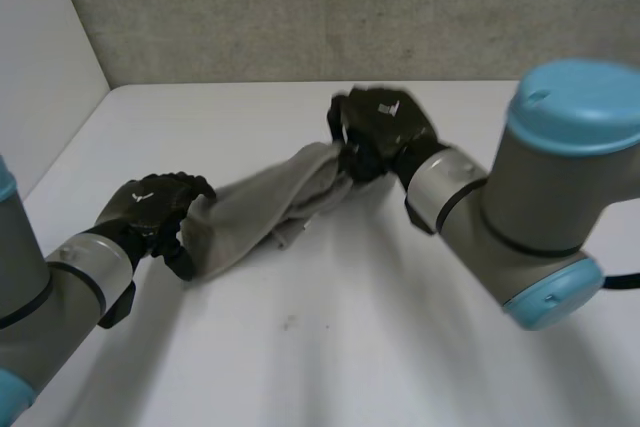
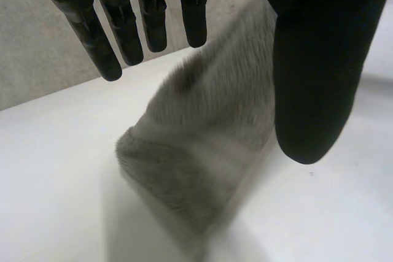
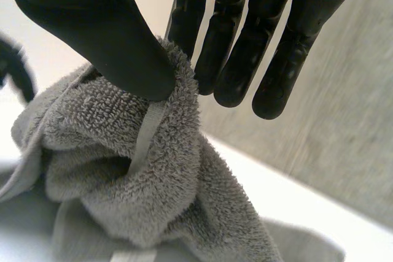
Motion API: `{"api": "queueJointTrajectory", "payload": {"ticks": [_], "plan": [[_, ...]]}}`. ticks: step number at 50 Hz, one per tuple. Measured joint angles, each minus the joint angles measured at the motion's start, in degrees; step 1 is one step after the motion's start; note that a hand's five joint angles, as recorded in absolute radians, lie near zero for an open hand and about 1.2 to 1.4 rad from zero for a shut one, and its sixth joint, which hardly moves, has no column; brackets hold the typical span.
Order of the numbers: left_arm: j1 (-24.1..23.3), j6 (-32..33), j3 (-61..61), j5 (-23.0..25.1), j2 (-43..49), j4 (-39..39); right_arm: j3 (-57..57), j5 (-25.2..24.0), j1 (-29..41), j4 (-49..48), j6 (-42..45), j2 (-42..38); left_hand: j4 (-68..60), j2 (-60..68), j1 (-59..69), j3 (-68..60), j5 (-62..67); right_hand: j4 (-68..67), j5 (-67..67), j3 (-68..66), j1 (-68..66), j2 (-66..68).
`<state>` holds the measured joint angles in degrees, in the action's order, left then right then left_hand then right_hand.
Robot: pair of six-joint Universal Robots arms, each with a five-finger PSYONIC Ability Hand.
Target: Fold the laundry
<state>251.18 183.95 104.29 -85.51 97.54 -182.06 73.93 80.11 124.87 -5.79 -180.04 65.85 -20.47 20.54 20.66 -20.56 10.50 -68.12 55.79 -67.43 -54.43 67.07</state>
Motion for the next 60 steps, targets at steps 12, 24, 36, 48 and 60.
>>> {"api": "queueJointTrajectory", "payload": {"ticks": [12, 24, 36, 48, 60], "plan": [[-1.05, -0.39, 2.97, 0.01, 3.12, -1.43, -0.19, 0.14, -0.39, 0.34, -2.28, 4.63, 0.08, -0.11, -0.05, 0.11, -0.13, 0.00, 0.11, 0.00, 0.00, 0.00], [-5.54, -9.09, -1.03, -0.09, 8.42, -4.17, 0.25, -0.04, 0.21, 0.63, -5.16, 8.62, 3.06, -3.10, -2.91, 3.15, -3.15, 0.00, 0.20, 0.00, 0.00, 0.00], [-12.20, -15.12, -8.75, -0.99, 14.77, -5.95, 2.02, -0.15, 0.19, 2.55, -5.18, 9.53, 7.81, -7.93, -7.54, 7.79, -7.76, -0.01, 0.31, 0.00, 0.00, 0.00], [-15.52, -15.18, -17.06, -3.74, 23.22, -6.86, 5.29, -0.28, -0.61, 2.85, -4.87, 12.37, -38.38, 38.33, 38.76, -38.12, 38.25, -0.01, 0.31, 0.00, 0.00, 0.00], [-11.92, -14.09, -13.03, -4.22, 9.60, -5.30, 6.84, -3.71, -10.90, 8.00, 2.18, 12.02, -48.77, 48.52, 45.57, -48.63, 47.70, -0.01, 0.35, 0.00, 0.00, 0.00]]}}
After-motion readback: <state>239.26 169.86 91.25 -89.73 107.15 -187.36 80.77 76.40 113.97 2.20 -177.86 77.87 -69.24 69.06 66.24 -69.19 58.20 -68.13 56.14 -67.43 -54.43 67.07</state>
